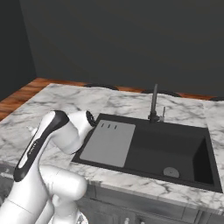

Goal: Restock the sink supplies by placing the sponge and soap dispenser on the counter and next to the sink. Make sure the soap dispenser is upright.

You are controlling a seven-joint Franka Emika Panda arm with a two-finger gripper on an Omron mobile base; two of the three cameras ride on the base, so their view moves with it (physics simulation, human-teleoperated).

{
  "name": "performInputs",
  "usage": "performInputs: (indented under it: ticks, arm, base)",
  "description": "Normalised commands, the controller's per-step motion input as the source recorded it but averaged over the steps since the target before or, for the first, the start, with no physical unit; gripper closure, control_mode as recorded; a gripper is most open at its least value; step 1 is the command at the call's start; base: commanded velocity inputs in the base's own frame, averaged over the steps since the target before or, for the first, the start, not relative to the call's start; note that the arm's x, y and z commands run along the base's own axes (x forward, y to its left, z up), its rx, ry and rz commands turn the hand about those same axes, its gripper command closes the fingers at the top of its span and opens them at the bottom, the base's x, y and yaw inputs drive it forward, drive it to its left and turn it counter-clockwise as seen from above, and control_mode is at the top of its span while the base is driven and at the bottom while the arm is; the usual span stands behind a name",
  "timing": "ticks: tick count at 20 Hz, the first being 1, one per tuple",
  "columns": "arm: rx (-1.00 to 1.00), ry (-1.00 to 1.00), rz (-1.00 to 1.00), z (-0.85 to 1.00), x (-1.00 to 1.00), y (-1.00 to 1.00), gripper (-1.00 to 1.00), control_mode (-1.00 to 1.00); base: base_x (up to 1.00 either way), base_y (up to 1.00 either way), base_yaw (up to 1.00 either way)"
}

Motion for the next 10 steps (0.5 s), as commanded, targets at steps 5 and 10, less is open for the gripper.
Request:
performInputs:
  ticks: [5,10]
  arm:
    - [0.16,0.09,0.01,0.00,1.00,-0.06,1.00,-1.00]
    - [0.14,0.10,0.04,-0.12,1.00,0.00,1.00,-1.00]
  base:
    - [0.00,0.00,0.00]
    - [0.00,0.00,0.00]
